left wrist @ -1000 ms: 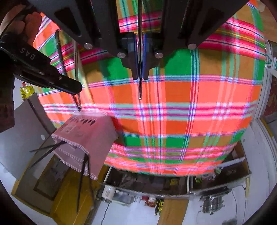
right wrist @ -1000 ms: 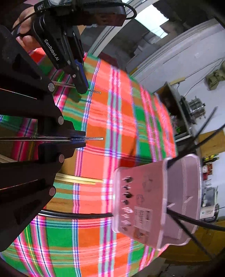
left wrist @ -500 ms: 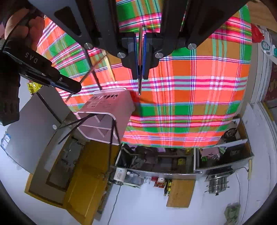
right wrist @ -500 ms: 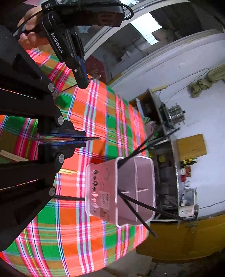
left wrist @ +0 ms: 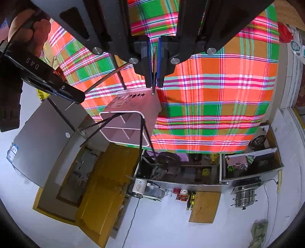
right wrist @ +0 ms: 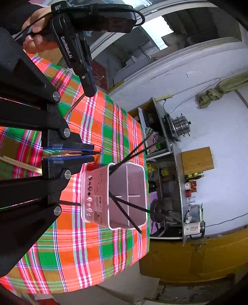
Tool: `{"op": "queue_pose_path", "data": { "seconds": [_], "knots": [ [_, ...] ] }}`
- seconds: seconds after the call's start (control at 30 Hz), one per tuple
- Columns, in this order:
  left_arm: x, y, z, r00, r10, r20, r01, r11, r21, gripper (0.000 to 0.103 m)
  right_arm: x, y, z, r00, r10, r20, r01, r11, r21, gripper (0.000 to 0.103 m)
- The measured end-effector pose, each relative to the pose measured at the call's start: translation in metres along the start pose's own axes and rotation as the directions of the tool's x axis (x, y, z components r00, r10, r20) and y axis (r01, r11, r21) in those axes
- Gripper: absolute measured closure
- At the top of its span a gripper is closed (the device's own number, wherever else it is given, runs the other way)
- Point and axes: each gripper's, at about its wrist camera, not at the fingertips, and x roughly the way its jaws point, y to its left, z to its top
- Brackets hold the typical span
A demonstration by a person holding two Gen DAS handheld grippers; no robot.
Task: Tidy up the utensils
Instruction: 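Lift both held chopsticks over the pink basket and open both tools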
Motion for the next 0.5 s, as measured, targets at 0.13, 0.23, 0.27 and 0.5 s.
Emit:
{"op": "queue_pose_path", "data": {
  "seconds": [0.13, 0.23, 0.27, 0.5],
  "knots": [
    [-0.001, -0.011, 0.012, 1.0, -0.026, 0.017, 0.026, 1.0, 0.004, 0.099, -0.008, -0.007, 0.011, 1.0, -0.011, 0.026, 0.011, 1.0, -0.004, 0.099],
    [-0.001, -0.018, 0.028, 0.998, -0.049, 0.031, 0.049, 0.999, 0.004, 0.099, -0.013, -0.013, 0.022, 0.999, -0.024, 0.047, 0.024, 1.0, -0.002, 0.099],
    [-0.001, -0.021, 0.033, 0.998, -0.049, 0.037, 0.049, 0.999, 0.007, 0.099, -0.014, -0.015, 0.026, 0.998, -0.026, 0.055, 0.026, 1.0, 0.001, 0.099],
    [0.0, -0.038, 0.074, 0.994, -0.076, 0.081, 0.074, 0.997, 0.021, 0.099, -0.026, -0.023, 0.057, 0.991, -0.054, 0.125, 0.056, 0.998, -0.006, 0.099]
  ]
}}
